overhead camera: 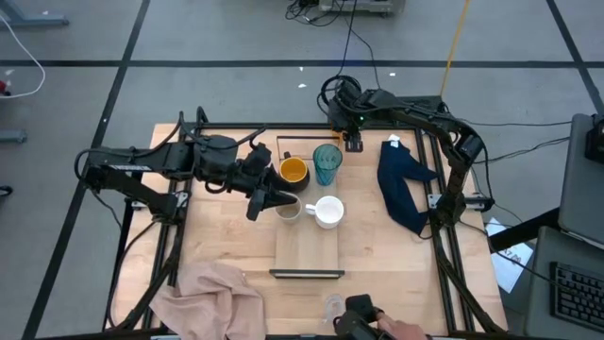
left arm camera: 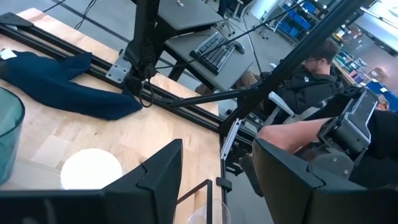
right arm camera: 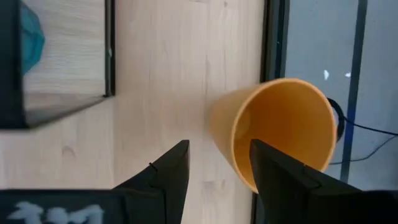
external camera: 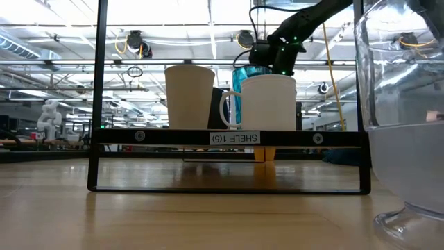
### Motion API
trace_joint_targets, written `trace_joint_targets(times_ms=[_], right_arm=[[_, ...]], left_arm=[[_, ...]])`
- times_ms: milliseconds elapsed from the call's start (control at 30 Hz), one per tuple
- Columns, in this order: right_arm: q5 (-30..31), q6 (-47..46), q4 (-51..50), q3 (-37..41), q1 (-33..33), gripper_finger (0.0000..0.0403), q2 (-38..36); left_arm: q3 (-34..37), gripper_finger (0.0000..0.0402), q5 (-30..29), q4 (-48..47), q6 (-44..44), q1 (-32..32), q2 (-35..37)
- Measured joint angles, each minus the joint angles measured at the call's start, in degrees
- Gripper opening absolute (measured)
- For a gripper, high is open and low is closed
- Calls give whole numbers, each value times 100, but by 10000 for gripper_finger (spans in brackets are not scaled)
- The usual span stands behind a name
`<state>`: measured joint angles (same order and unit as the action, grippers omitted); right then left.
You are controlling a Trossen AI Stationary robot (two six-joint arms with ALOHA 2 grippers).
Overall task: Stack small to large cups/mugs on shelf
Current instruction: Put the yellow cup on the shelf
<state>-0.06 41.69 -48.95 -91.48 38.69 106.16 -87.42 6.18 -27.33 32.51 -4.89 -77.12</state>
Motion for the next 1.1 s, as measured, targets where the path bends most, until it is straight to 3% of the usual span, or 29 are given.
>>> trace_joint_targets(times_ms=[1100], right_arm=[[166, 222, 497, 0, 146, 157, 371]], left_arm=[[0, 196, 149, 0, 192, 4, 0]])
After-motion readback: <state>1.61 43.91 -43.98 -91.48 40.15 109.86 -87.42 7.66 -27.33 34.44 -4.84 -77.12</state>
